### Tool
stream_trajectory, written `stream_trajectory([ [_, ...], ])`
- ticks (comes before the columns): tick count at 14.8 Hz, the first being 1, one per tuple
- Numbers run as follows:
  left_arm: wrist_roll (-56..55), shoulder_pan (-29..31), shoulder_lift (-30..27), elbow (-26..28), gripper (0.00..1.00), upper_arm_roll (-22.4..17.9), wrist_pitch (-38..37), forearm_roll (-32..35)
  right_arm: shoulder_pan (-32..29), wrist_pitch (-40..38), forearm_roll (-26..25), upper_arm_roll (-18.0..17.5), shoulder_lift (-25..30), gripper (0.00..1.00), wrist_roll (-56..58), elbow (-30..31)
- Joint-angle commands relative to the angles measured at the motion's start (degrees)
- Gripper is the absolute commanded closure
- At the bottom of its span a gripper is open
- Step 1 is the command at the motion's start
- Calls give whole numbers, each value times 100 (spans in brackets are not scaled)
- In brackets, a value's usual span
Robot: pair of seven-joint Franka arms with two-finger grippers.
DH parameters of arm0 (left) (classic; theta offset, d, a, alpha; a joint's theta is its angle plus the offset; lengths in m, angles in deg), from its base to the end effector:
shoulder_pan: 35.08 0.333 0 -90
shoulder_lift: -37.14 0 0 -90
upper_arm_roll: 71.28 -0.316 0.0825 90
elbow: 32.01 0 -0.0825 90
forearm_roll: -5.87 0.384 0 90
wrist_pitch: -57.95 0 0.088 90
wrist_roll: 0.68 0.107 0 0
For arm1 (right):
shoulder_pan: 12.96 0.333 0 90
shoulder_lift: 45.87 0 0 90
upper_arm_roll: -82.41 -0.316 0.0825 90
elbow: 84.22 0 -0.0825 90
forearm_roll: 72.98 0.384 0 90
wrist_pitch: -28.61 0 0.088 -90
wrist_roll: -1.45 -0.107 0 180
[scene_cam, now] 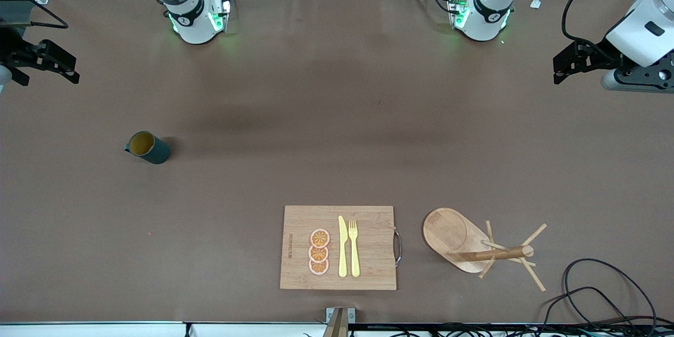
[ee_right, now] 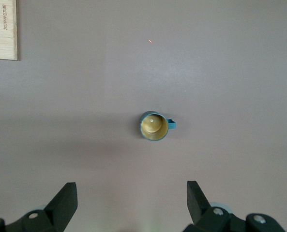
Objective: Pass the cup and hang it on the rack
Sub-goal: 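Lower the right gripper over the teal mug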
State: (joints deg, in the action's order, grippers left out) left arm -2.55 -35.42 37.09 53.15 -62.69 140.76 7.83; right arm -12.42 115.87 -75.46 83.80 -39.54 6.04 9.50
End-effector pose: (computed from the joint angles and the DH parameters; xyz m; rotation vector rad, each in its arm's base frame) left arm 0.5355 -0.0801 0.6536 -3.0977 0.1855 0.0570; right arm 0.5146 -0.0132 0.6489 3.0996 0.0983 -0.0065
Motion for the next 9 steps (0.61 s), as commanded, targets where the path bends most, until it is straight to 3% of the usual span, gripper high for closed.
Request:
stream_trajectory([
  [1,37,34,-30,-52,0,-15,-98,-109,-28,-78,194,1,-44,0,-37,-99],
  [9,90,43,-30,-61,0,-32,-98,-38,-116,-78,327,10,-44,0,-28,-90],
])
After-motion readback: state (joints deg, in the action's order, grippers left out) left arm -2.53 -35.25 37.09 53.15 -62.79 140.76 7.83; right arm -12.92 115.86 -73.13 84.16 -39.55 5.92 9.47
